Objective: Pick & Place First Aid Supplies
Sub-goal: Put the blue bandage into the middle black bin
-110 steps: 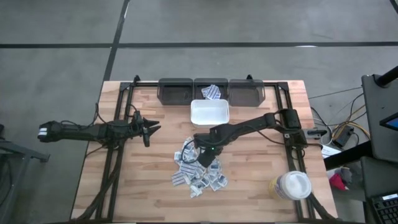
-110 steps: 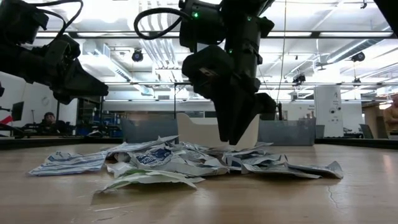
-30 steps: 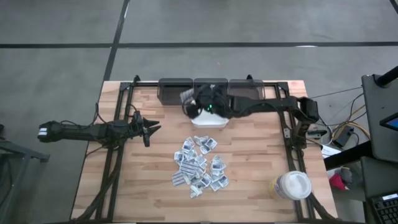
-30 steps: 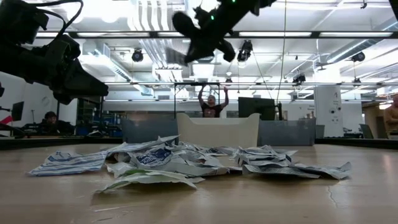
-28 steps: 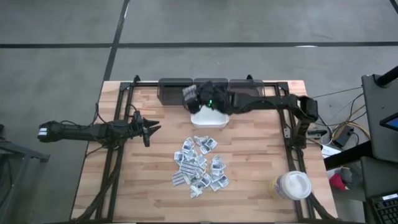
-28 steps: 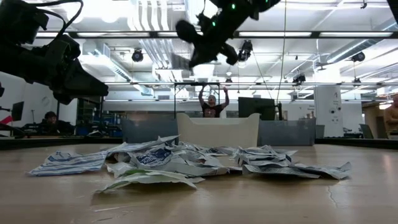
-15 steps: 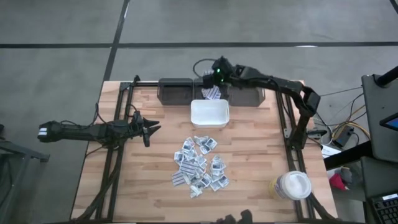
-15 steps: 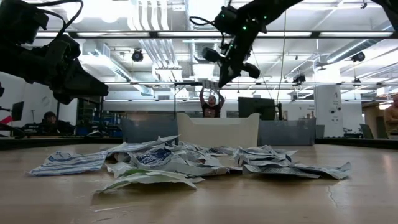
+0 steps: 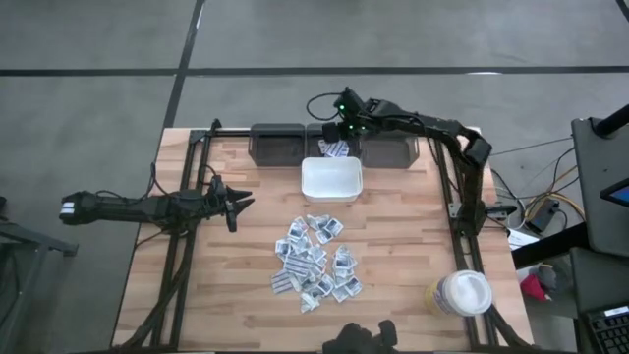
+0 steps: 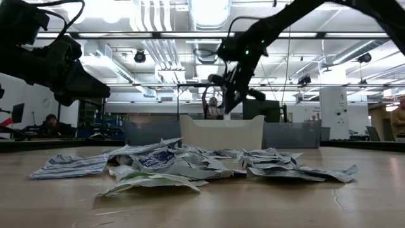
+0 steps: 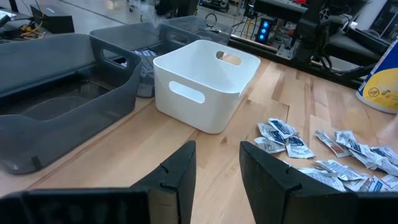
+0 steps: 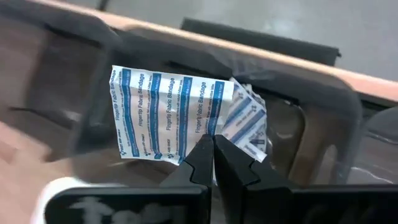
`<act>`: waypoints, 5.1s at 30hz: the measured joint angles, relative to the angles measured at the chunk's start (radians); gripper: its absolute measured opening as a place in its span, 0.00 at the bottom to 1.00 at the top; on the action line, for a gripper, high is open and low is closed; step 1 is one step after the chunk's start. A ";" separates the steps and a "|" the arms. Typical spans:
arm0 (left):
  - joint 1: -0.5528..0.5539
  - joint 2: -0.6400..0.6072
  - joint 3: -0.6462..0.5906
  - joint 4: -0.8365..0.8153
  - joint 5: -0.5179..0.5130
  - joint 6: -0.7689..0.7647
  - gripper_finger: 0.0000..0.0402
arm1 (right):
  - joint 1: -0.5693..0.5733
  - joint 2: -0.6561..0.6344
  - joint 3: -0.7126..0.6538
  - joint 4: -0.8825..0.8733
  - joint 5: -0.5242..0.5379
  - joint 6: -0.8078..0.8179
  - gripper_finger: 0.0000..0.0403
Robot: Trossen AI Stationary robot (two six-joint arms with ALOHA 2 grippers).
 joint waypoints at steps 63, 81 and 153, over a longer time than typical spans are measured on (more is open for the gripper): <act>0.000 0.000 0.000 0.010 0.000 -0.034 0.31 | 0.312 0.197 0.743 -0.857 -0.357 -0.470 0.31; -0.002 0.000 0.056 0.119 0.328 -0.235 0.31 | 0.719 0.160 0.722 -0.738 -0.161 -0.255 0.22; -0.454 1.323 1.260 -0.890 0.224 -0.733 0.30 | 0.796 -1.623 -1.215 0.368 -0.091 -0.298 0.04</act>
